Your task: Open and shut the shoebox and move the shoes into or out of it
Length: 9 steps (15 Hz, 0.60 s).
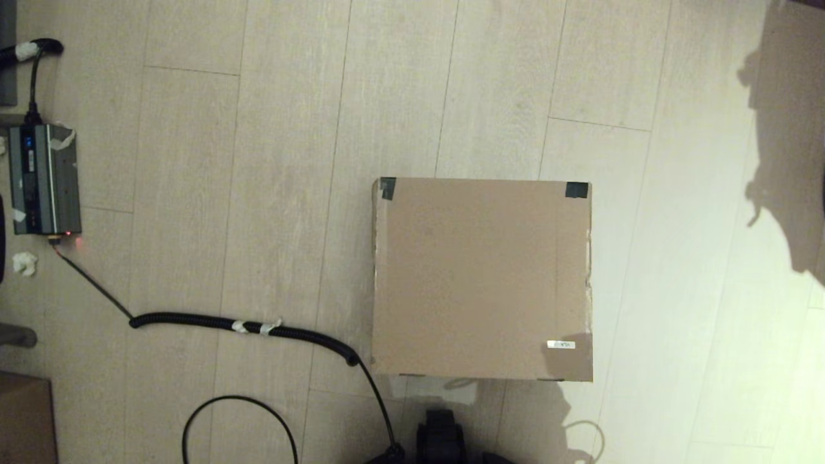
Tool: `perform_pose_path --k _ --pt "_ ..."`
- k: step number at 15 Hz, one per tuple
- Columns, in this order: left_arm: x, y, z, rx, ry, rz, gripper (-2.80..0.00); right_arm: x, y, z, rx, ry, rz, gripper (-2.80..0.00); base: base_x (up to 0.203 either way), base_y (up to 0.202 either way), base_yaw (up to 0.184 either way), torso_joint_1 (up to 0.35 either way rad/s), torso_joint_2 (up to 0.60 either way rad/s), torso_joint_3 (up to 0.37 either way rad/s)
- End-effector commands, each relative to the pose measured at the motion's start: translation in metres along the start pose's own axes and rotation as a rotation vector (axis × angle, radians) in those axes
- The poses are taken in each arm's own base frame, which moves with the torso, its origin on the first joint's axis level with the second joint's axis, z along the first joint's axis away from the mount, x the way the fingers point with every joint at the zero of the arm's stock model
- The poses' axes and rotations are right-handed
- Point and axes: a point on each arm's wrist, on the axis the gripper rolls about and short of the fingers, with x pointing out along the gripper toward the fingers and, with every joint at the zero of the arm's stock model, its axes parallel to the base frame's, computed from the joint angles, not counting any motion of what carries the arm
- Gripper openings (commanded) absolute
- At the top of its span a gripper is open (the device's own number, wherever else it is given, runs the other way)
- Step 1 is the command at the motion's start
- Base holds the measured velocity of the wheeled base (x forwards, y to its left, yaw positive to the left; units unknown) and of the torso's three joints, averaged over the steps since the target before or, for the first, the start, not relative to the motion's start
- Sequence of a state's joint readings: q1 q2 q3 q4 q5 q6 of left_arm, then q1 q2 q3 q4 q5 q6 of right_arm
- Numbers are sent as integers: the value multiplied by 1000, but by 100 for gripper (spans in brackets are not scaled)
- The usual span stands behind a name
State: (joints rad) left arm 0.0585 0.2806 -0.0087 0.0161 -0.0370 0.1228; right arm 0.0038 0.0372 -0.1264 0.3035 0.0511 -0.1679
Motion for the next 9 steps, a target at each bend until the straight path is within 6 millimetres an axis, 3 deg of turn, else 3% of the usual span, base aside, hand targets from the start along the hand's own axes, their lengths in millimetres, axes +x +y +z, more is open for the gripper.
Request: perform_pose_path --k 1,5,7,9 --pt "-2 0 -2 -8 -27 -46 -280 -2 1 -4 0 -17 5 -280 0 0 0 0 0 0" --pt "-20 0 -10 -14 -286 -19 -280 5 0 -3 51 -109 -45 -280 0 0 0 0 0 0" --pt "-20 0 -10 -134 -296 -11 -280 5 -1 -3 86 -111 -48 -280 0 0 0 0 0 0" --pt "-20 0 -10 -130 -296 -6 -280 5 -1 -3 138 -112 -64 -280 0 0 0 0 0 0"
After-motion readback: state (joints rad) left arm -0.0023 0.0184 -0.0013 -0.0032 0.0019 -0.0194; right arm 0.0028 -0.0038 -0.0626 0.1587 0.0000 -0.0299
